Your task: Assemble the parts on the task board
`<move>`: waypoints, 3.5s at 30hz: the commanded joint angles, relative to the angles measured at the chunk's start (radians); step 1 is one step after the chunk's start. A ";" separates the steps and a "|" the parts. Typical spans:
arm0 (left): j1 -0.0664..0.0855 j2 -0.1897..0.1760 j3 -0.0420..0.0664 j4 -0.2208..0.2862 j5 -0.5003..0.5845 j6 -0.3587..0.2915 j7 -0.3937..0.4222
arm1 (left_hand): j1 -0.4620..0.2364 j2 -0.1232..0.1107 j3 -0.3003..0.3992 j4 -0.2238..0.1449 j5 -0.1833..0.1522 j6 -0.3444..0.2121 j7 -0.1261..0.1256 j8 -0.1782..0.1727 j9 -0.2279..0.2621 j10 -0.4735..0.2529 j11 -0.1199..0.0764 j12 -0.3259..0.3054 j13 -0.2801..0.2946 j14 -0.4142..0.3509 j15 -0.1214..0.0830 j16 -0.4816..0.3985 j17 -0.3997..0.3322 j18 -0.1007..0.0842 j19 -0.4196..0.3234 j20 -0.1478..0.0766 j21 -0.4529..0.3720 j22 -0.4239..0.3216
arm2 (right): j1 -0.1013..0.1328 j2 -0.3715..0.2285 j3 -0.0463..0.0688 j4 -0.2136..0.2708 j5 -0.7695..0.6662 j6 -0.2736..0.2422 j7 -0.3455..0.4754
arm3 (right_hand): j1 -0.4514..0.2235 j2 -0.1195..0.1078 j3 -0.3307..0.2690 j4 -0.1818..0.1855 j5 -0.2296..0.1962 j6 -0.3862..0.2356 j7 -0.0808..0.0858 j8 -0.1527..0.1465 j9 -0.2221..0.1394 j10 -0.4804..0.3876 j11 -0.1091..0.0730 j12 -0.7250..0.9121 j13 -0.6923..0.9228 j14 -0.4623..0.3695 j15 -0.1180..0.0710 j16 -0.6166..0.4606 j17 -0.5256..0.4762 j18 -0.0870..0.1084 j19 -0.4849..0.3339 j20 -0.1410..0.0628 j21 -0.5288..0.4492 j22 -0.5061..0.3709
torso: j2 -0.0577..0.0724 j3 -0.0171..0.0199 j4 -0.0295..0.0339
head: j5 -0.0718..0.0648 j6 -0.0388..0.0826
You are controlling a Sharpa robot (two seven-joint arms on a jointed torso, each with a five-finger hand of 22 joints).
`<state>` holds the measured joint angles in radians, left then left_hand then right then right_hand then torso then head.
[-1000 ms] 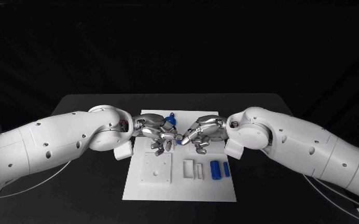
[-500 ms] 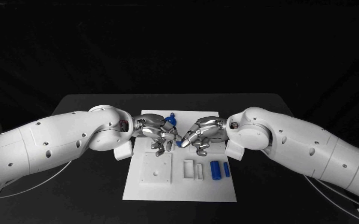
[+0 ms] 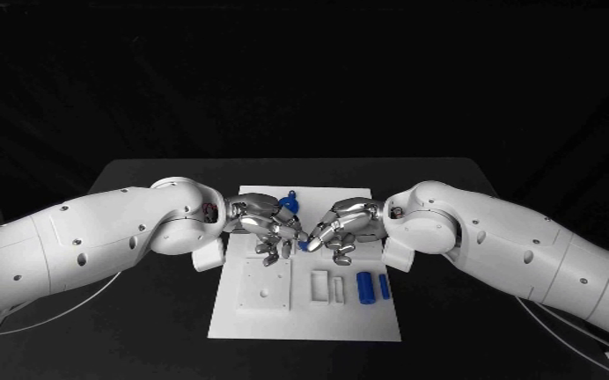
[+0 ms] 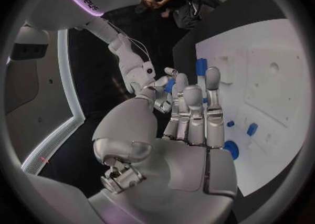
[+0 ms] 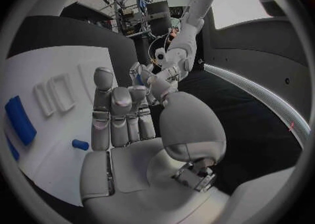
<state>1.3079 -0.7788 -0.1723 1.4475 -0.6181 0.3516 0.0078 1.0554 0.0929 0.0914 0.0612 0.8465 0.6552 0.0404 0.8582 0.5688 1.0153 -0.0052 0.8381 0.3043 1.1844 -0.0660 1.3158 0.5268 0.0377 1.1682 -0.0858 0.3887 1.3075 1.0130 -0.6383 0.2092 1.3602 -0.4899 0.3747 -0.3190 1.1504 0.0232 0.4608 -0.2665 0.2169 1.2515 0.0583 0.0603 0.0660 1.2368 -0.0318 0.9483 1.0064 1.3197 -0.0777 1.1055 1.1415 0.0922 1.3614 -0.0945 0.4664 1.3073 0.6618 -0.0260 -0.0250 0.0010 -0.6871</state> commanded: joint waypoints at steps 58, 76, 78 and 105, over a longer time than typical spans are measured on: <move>0.000 0.008 -0.001 0.002 -0.014 0.076 -0.065 | 0.066 0.028 -0.090 -0.034 -0.101 0.050 0.053 -0.174 -0.425 0.007 0.031 -0.114 -0.037 -0.019 0.025 0.011 -0.012 0.012 -0.016 0.025 0.008 0.016 | 0.000 -0.004 -0.013 0.027 0.012 0.026 0.000 | 0.001 0.008 0.004 -0.007 0.011 0.006 -0.001 0.003 0.001 0.009 0.002 0.008 0.009 0.005 0.002 0.007 0.006 -0.014 -0.009 -0.002 0.017 0.032 | 0.000 -0.0003 0.0002 | -0.011 -0.007; 0.000 0.011 -0.001 0.004 -0.007 0.083 -0.068 | 0.086 0.026 -0.122 -0.005 -0.108 0.067 0.057 -0.198 -0.490 0.003 0.034 -0.116 -0.034 -0.021 0.028 0.012 -0.014 0.016 -0.013 0.028 -0.002 0.016 | 0.000 0.001 -0.024 0.028 0.011 0.023 -0.001 | 0.002 0.007 0.006 -0.007 0.014 0.007 -0.001 0.003 0.001 0.009 0.002 0.009 0.011 0.005 0.002 0.008 0.008 -0.014 -0.010 -0.002 0.021 0.032 | 0.000 -0.0005 0.0003 | -0.011 -0.006; 0.000 0.010 -0.001 0.004 -0.007 0.086 -0.068 | 0.091 0.031 -0.116 -0.008 -0.103 0.067 0.056 -0.192 -0.489 0.005 0.033 -0.117 -0.034 -0.021 0.027 0.012 -0.014 0.015 -0.013 0.028 -0.002 0.016 | 0.000 0.000 -0.025 0.027 0.011 0.023 -0.001 | 0.002 0.007 0.006 -0.007 0.014 0.007 -0.001 0.003 0.001 0.009 0.002 0.009 0.011 0.005 0.002 0.008 0.008 -0.014 -0.010 -0.002 0.021 0.032 | 0.000 -0.0005 0.0003 | -0.011 -0.006; 0.000 0.011 -0.001 0.006 0.038 0.109 -0.054 | 0.154 0.097 0.001 -0.118 -0.133 0.076 0.035 -0.078 -0.311 0.076 0.018 -0.156 -0.047 -0.023 0.016 0.018 -0.014 0.010 -0.029 0.016 0.025 0.018 | 0.000 0.004 -0.026 0.028 0.005 0.013 0.003 | 0.002 0.006 0.008 -0.007 0.016 0.007 0.000 0.003 0.001 0.010 0.002 0.009 0.012 0.006 0.003 0.009 0.009 -0.014 -0.011 -0.002 0.023 0.032 | 0.000 -0.0003 -0.0001 | -0.015 -0.008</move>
<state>1.3095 -0.7729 -0.1724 1.4479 -0.6086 0.4420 -0.0606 1.2069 0.1776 0.0620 -0.0351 0.7150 0.7325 0.0784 0.7757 0.2538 1.0831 0.0126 0.6883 0.2559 1.1621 -0.0475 1.3278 0.5135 0.0377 1.1467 -0.0716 0.4083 1.3075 1.0118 -0.6396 0.1810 1.3822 -0.4964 0.3814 -0.3441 1.1497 0.0223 0.4656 -0.2762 0.2294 1.2519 0.0561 0.0568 0.0655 1.2419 -0.0294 0.9522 1.0178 1.3201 -0.0750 1.1095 1.1493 0.0845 1.3578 -0.0979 0.4836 1.3073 0.6618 -0.0260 -0.0251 -0.0131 -0.6942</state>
